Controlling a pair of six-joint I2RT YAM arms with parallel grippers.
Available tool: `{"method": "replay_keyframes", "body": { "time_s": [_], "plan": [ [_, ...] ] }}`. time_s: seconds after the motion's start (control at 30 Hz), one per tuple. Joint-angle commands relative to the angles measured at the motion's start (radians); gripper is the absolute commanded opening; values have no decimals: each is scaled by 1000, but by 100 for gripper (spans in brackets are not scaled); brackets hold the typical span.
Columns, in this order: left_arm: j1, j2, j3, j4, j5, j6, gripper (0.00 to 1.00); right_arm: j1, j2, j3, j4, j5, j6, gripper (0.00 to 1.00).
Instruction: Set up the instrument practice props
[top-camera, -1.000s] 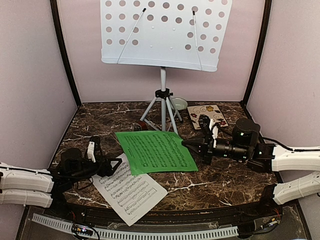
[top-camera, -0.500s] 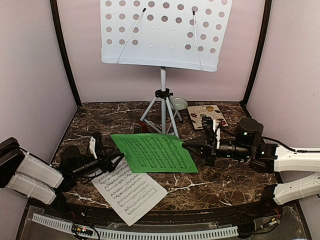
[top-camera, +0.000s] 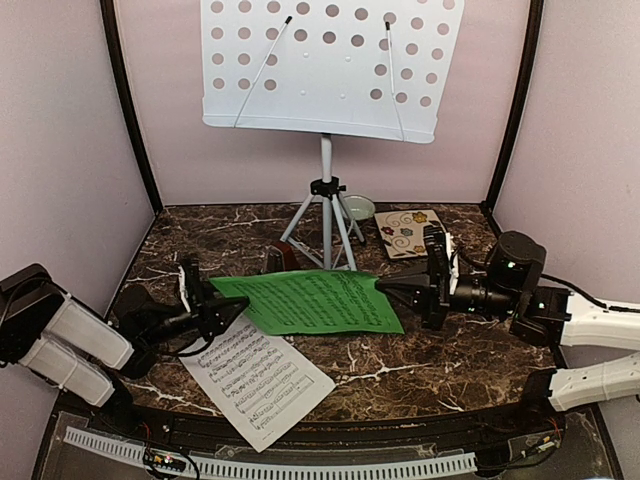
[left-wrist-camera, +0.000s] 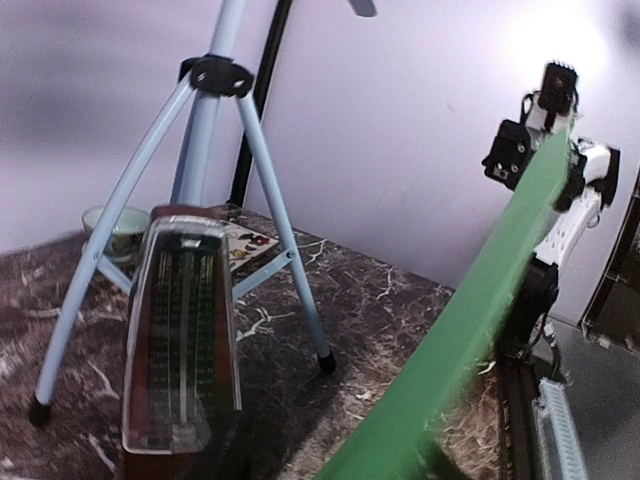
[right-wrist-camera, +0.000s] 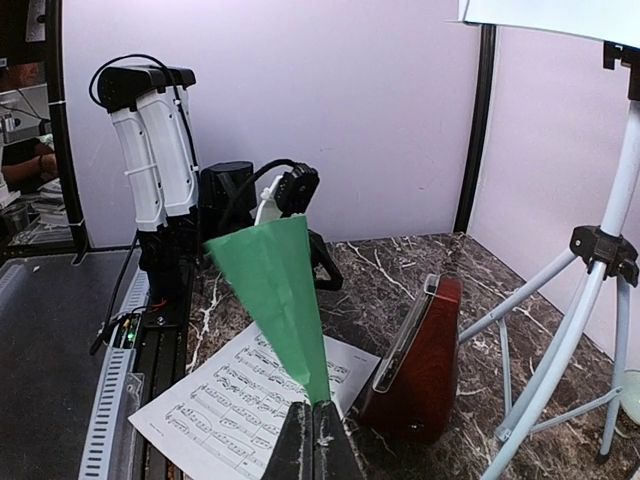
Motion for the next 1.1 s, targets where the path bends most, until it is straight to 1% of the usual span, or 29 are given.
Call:
{"method": "replay_keyframes", "body": {
  "time_s": [0.0, 0.07, 0.1, 0.17, 0.2, 0.23, 0.27, 0.3, 0.33, 0.37, 0.43, 0.47, 0.5, 0.53, 0.57, 0.6, 0.67, 0.7, 0.8, 0.93, 1.07],
  "plan": [
    [4, -73, 45, 38, 115, -10, 30, -15, -25, 2, 25, 43, 32, 0],
    [4, -135, 72, -60, 133, 9, 9, -34, -28, -16, 40, 76, 51, 0],
    [4, -174, 99, -151, 133, 29, 1, -44, -28, -24, 44, 97, 64, 0],
    [3, -254, 146, -367, 120, 65, 0, -65, -28, -31, 30, 149, 81, 0],
    [2, -287, 166, -445, 112, 80, 0, -71, -27, -26, 7, 183, 84, 0],
    [2, -331, 191, -518, 85, 87, 0, -77, -25, -17, -27, 222, 89, 10],
    [2, -357, 213, -593, 62, 90, 0, -82, -22, 0, -72, 264, 92, 38],
    [2, -381, 244, -675, 44, 95, 0, -84, -19, 22, -132, 309, 92, 60],
    [2, -405, 282, -774, 36, 108, 0, -87, -18, 52, -189, 360, 90, 74],
    [1, -427, 324, -879, 31, 121, 0, -89, -15, 86, -257, 403, 81, 81],
    [-5, -454, 414, -1093, 18, 145, 0, -89, -17, 159, -381, 458, 53, 86],
    [-19, -460, 464, -1181, -3, 157, 0, -89, -23, 191, -433, 467, 43, 88],
    [-33, -459, 509, -1256, 13, 171, 0, -89, -27, 226, -473, 467, 32, 91],
    [-38, -452, 561, -1354, 24, 195, 0, -89, -27, 272, -518, 465, 22, 97],
    [-64, -440, 626, -1460, 10, 219, 0, -89, -23, 308, -563, 466, 14, 99],
    [-81, -427, 687, -1570, 0, 241, 0, -89, -17, 349, -602, 465, 9, 100],
    [-98, -399, 818, -1769, 39, 298, 0, -86, 6, 430, -685, 447, 0, 100],
    [-109, -380, 871, -1854, 54, 324, 0, -82, 23, 473, -730, 440, -4, 100],
    [-151, -308, 1055, -2075, 39, 395, 0, -54, 96, 628, -834, 430, -24, 100],
    [-200, -195, 1244, -2231, 50, 447, 0, 45, 212, 808, -941, 468, -72, 99],
    [-272, -111, 1354, -2314, 37, 492, 0, 133, 320, 944, -1028, 520, -139, 98]
  ]
}}
